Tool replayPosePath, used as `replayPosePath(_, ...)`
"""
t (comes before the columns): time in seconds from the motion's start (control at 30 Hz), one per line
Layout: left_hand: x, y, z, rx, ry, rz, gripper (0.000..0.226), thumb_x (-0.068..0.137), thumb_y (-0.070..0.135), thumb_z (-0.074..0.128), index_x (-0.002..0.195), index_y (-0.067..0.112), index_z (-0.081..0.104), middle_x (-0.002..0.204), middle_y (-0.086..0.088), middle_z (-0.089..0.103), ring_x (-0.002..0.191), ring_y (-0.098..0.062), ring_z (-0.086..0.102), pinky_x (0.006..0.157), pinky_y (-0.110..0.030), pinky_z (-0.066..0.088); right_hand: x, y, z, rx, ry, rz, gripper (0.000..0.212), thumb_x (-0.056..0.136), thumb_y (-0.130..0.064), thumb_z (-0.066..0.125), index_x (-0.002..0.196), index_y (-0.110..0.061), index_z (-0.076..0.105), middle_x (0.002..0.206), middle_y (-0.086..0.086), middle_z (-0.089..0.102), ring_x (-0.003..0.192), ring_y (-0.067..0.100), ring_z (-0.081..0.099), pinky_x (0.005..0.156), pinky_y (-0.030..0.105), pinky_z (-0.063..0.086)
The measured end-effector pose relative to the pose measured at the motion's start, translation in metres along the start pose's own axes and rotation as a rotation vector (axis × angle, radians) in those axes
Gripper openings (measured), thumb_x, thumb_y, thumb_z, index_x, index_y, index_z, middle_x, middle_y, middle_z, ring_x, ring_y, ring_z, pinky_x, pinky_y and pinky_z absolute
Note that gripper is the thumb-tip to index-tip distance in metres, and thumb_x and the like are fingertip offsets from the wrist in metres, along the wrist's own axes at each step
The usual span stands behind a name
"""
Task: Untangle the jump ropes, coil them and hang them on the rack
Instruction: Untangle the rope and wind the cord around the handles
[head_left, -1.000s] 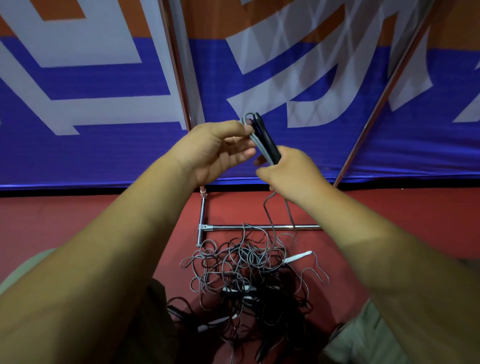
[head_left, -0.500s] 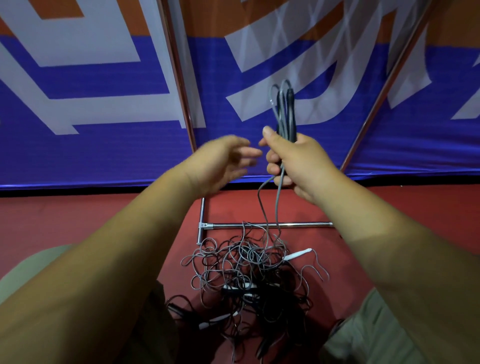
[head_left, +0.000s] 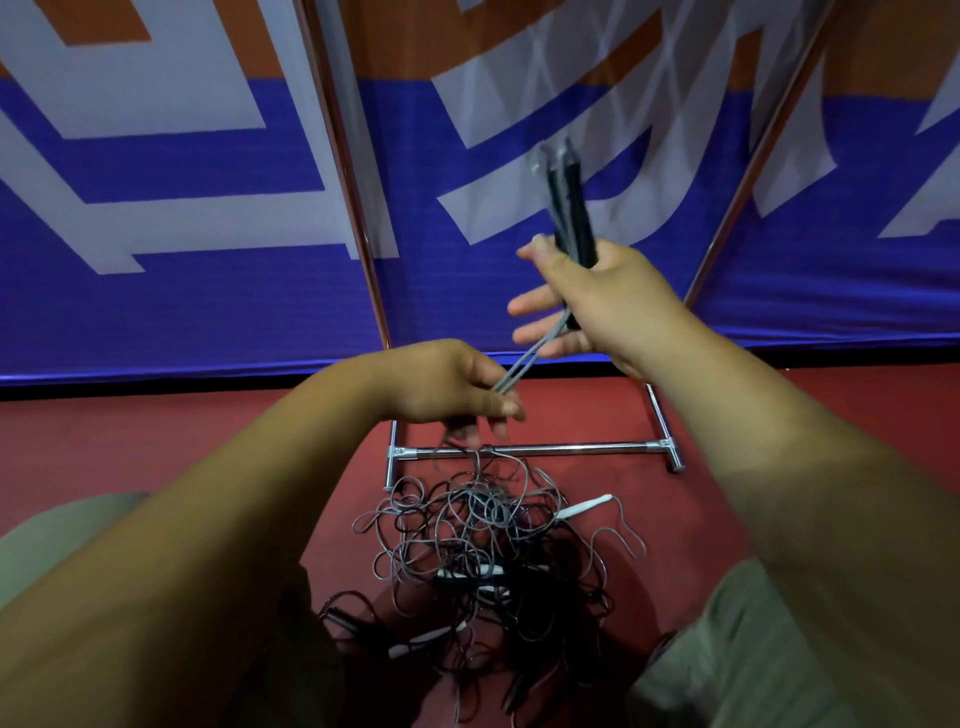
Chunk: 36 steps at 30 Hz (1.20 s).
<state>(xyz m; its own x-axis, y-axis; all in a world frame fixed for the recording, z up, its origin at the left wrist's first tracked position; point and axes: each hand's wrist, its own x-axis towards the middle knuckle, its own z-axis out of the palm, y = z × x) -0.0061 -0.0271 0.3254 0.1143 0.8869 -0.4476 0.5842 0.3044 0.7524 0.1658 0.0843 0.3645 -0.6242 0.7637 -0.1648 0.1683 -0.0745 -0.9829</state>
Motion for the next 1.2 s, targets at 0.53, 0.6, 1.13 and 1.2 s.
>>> replayPosePath(0.53, -0.008, -0.006, -0.037, -0.135, 0.599, 0.066, 0.013, 0.097, 0.014, 0.074, 0.101, 0.024, 0.083, 0.09, -0.001, 0.081, 0.085, -0.014, 0.078, 0.091, -0.041, 0.063, -0.005, 0.003, 0.008, 0.141, -0.425, 0.277, 0.038, 0.102, -0.029, 0.067, 0.125, 0.0, 0.063, 0.115, 0.026, 0.077, 0.107, 0.036, 0.078, 0.09, 0.036, 0.064)
replayPosePath(0.6, -0.016, -0.003, -0.043, -0.068, 0.477, 0.104, 0.018, 0.1, 0.01, 0.069, 0.104, 0.025, 0.08, 0.094, -0.001, 0.079, 0.084, -0.013, 0.071, 0.087, -0.037, 0.06, -0.001, 0.006, 0.01, 0.223, -0.331, 0.27, 0.042, 0.103, -0.029, 0.067, 0.123, 0.007, 0.059, 0.112, 0.028, 0.077, 0.106, 0.037, 0.078, 0.091, 0.041, 0.064)
replayPosePath(1.13, -0.016, -0.003, -0.038, 0.328, 0.367, 0.041, 0.013, 0.093, 0.04, 0.078, 0.102, 0.033, 0.083, 0.08, 0.008, 0.076, 0.07, -0.001, 0.066, 0.077, -0.034, 0.058, 0.005, 0.012, 0.007, 0.087, -0.197, 0.17, 0.033, 0.104, -0.032, 0.07, 0.126, -0.01, 0.061, 0.116, 0.022, 0.077, 0.101, 0.032, 0.079, 0.088, 0.046, 0.066)
replayPosePath(1.2, -0.011, -0.009, -0.042, 0.447, 0.477, 0.066, 0.014, 0.097, 0.03, 0.074, 0.108, 0.026, 0.082, 0.088, 0.006, 0.076, 0.078, -0.006, 0.068, 0.079, -0.037, 0.057, 0.002, 0.013, 0.008, 0.064, -0.272, 0.195, 0.031, 0.104, -0.029, 0.069, 0.124, -0.006, 0.061, 0.12, 0.023, 0.075, 0.104, 0.033, 0.079, 0.092, 0.046, 0.065)
